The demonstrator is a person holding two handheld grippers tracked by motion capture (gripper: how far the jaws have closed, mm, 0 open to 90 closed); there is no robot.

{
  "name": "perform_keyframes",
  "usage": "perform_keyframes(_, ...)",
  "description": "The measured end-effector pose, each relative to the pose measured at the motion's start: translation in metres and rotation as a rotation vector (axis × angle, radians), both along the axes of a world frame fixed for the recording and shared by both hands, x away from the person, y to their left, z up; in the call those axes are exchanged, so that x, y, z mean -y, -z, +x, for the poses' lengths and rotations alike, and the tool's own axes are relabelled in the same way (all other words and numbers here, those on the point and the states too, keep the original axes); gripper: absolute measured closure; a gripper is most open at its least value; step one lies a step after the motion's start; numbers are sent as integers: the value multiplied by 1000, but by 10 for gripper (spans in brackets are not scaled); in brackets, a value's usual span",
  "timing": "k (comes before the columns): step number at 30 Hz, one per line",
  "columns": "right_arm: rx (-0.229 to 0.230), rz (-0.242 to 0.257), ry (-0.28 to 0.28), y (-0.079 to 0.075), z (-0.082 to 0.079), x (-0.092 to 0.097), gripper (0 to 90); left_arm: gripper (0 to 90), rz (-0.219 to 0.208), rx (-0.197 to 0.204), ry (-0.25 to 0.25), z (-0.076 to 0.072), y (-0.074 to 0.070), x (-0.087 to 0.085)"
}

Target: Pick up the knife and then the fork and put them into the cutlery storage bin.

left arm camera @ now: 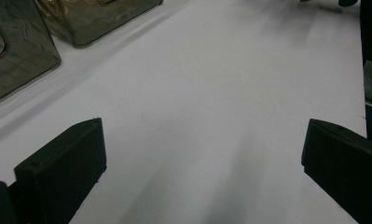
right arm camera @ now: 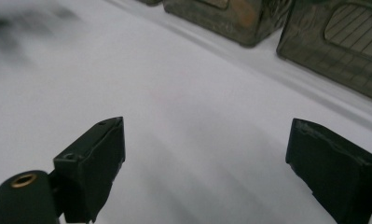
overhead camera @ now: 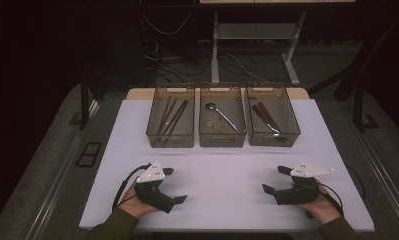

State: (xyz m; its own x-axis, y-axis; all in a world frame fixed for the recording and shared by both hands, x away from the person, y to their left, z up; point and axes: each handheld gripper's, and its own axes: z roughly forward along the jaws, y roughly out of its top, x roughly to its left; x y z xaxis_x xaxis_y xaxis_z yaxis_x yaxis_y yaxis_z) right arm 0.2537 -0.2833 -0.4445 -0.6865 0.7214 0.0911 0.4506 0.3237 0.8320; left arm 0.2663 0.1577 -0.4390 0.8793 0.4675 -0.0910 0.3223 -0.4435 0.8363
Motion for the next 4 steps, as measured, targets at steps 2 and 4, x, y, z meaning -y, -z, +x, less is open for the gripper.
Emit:
perform_keyframes(2,-9,-4,-8,2,-2,2,120,0,1,-1,-2,0,0,0)
perform_keyframes(4,-8,-12,-8,3,-4,3,120,0,2,-1,-3,0,0,0)
